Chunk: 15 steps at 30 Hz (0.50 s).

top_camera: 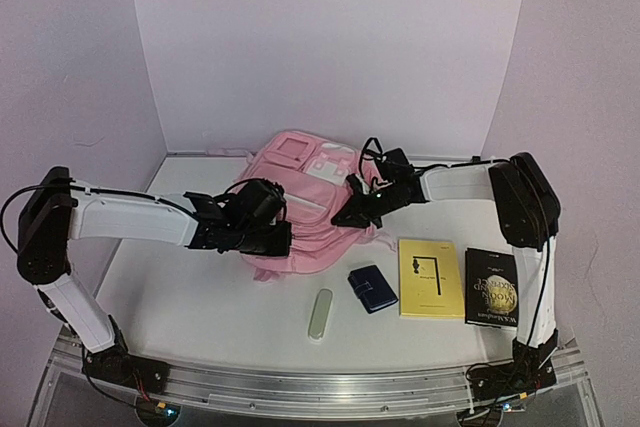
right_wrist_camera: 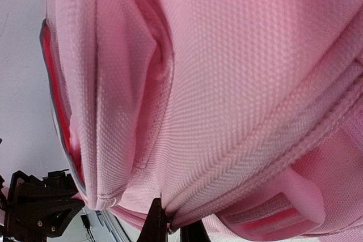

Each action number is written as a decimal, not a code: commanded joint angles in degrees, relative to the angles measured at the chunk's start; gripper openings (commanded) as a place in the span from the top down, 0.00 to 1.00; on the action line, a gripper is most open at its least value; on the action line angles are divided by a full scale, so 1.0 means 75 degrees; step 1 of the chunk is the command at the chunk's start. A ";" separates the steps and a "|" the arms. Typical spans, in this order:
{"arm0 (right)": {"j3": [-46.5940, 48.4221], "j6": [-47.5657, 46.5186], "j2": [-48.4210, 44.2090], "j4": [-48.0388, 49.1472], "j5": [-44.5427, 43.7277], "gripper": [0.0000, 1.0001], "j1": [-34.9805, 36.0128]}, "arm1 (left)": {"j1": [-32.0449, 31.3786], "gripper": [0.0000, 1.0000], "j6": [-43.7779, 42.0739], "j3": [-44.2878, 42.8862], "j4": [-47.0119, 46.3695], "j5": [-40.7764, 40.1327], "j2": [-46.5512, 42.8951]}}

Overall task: Pack the student bag
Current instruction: Unzip the student bag at the center of the board.

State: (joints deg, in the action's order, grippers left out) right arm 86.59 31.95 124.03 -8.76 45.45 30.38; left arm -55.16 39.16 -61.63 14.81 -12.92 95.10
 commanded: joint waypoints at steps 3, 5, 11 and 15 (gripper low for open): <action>0.0858 -0.1193 -0.0023 -0.0655 -0.1587 1.00 -0.0494 | -0.0017 1.00 0.0261 0.0445 0.0843 -0.0953 -0.0968; 0.1073 -0.1595 0.0029 -0.0942 -0.1816 1.00 -0.0496 | 0.0026 1.00 0.0222 0.0601 0.0664 -0.0873 -0.1097; 0.1818 -0.2048 -0.0034 -0.1578 -0.1630 0.75 -0.0496 | 0.0029 1.00 -0.0350 0.0636 -0.0741 0.0351 -0.0904; 0.1540 -0.2026 -0.0661 -0.1680 -0.1174 0.45 -0.0493 | 0.0030 1.00 -0.0525 0.0308 -0.1377 0.0834 -0.0537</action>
State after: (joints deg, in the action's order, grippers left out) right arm 97.12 19.87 124.37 -22.32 39.37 29.23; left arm -54.70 37.82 -56.58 9.80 -11.89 90.02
